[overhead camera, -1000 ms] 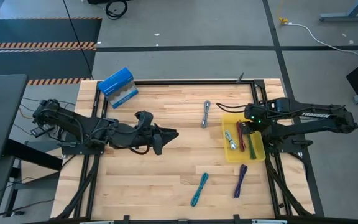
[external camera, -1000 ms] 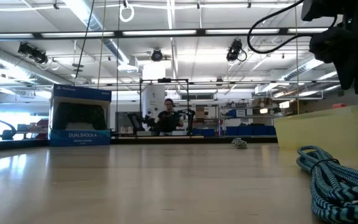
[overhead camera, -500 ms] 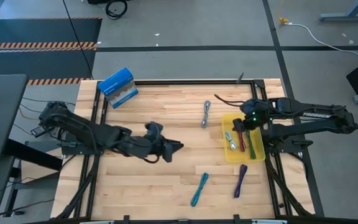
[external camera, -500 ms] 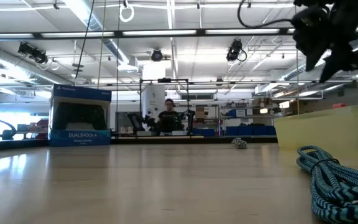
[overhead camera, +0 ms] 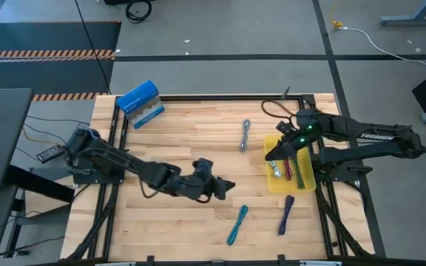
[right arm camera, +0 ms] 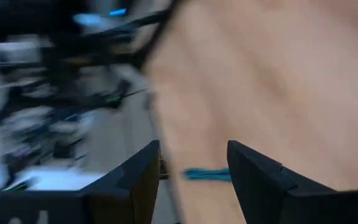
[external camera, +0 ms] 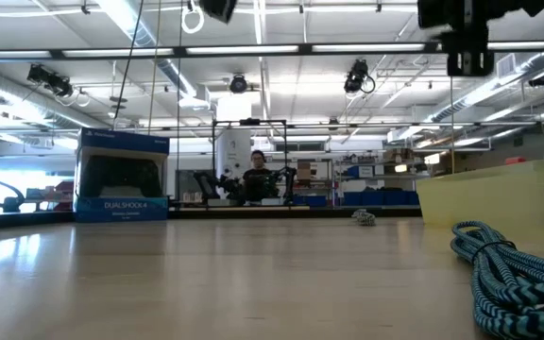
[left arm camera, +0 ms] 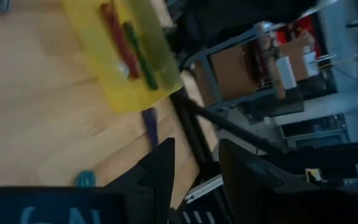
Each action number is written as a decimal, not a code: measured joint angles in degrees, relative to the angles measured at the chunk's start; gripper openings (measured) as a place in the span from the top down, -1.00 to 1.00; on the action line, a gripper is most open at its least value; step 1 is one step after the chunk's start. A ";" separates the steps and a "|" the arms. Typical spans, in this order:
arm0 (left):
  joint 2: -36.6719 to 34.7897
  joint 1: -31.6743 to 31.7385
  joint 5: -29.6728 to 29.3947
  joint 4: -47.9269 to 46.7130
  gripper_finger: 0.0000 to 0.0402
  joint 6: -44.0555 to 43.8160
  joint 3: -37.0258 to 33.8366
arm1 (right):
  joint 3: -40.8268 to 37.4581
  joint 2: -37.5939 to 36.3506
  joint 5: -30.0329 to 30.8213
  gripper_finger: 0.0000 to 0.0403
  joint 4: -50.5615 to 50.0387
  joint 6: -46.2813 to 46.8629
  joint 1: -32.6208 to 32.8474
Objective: Pick and place USB-C Cables
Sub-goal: Put the light blue USB cable into the yellow container
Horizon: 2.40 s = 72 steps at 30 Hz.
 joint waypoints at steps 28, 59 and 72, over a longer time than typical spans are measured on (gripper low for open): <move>10.25 -2.17 -0.73 17.55 0.34 -17.14 -0.02 | -0.07 -1.86 -6.04 0.06 23.76 0.54 4.35; 26.33 0.15 8.91 -39.98 0.48 17.93 47.22 | 0.04 -8.32 -15.70 0.06 24.47 8.48 7.45; 39.20 -1.10 18.28 -33.25 0.48 9.02 47.94 | 0.02 -8.68 -15.26 0.06 13.96 4.75 7.39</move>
